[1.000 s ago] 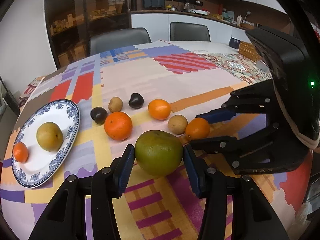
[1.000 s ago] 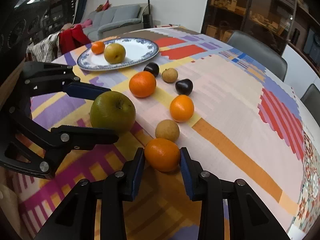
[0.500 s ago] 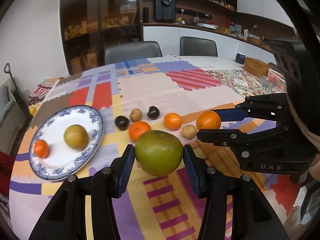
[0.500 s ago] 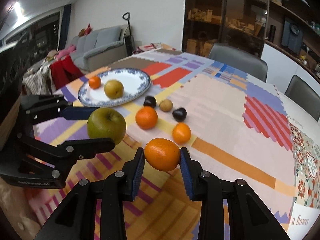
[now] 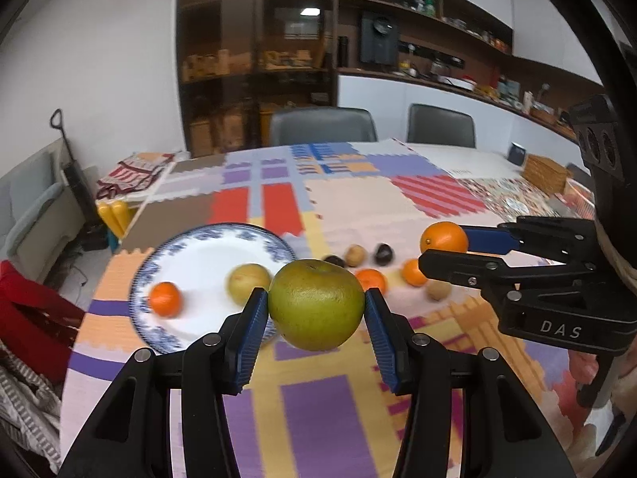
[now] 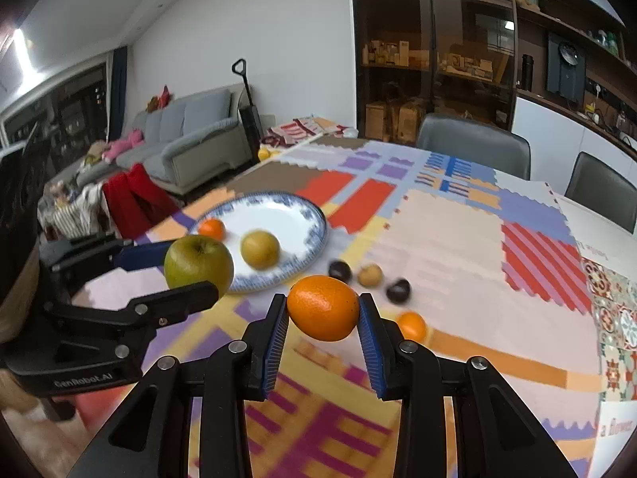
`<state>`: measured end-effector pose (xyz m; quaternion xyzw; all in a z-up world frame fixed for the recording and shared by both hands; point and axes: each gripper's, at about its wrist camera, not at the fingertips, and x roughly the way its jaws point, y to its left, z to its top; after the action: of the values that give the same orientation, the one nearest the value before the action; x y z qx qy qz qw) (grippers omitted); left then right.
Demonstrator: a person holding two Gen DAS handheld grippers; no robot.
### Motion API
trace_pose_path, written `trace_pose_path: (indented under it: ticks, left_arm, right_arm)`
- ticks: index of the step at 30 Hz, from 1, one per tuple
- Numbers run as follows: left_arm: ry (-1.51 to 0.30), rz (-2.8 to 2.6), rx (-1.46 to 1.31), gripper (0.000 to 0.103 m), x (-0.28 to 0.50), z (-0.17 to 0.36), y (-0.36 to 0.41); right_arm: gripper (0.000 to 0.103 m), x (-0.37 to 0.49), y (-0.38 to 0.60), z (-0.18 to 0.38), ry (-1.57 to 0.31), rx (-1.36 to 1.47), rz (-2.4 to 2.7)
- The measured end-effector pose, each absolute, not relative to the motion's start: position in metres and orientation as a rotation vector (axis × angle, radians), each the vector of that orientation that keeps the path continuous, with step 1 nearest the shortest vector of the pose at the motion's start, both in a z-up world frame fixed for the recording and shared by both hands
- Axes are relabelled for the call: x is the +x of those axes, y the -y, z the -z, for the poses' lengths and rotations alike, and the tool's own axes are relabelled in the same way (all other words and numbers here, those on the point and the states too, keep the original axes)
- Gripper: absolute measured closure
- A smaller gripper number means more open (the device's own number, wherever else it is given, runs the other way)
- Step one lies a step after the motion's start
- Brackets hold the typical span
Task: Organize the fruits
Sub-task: 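Lower the apple and mandarin onto the plate and open both tools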
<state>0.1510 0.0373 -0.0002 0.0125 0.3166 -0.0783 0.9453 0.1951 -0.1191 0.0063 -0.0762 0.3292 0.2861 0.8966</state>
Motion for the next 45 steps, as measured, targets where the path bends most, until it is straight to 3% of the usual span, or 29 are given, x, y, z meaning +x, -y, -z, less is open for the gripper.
trace_pose_path:
  ticks: [17,45]
  left_arm:
    - [-0.666,0.096,0.037,0.054,0.211,-0.003,-0.126]
    - [-1.026,0.16,-0.014,0.054,0.35,0.078,-0.184]
  right_arm:
    - [0.067,0.256,0.03,-0.015,-0.738,-0.127,-0.633]
    - [0.067,0.39,-0.054,0.078,-1.074,-0.218,-0.623]
